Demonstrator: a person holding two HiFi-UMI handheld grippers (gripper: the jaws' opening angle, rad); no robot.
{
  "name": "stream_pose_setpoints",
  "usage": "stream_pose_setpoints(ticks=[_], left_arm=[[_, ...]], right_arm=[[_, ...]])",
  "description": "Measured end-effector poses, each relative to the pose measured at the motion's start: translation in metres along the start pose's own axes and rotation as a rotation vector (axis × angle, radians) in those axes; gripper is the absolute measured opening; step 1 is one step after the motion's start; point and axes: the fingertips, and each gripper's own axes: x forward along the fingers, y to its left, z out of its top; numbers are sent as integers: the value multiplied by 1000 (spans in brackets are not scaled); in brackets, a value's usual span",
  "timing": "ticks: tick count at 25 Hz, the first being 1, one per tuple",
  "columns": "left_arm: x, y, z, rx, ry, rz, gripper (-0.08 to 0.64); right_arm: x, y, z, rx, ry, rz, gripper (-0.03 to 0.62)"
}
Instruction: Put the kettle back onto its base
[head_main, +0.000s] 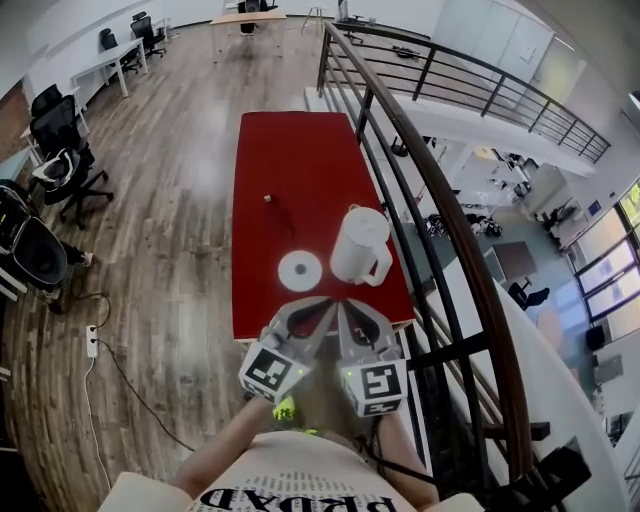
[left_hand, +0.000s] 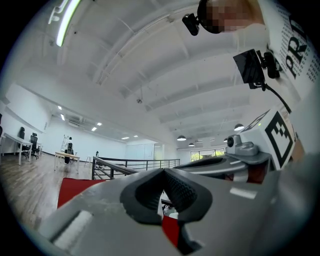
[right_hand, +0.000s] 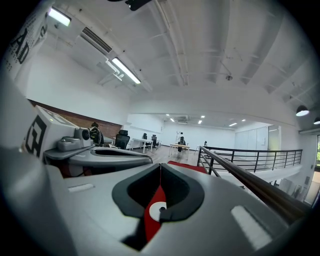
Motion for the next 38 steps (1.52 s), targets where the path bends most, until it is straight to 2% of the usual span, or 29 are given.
stream_pose_setpoints(ticks=[6,18,22,25,29,38], left_arm=[[10,16,-5,5,-3,-19,-9],[43,27,-19,-20,21,12,-9],[60,31,-25,-25,20,28,-9],[70,33,-27,-14,13,32,-9],[85,36,-36,0,15,31,-8],[114,48,-63,40,21,56,-9]], right_arm=[[17,-5,-6,0,5,-22,11],[38,-36,-21,7,54,5,14],[45,-56,-25,4,46,-13,45],[51,-72,-34,3,58,-30,104],[59,-94,-51,-6,81,-65,138],[84,-147,-102,2,167,-147,172]])
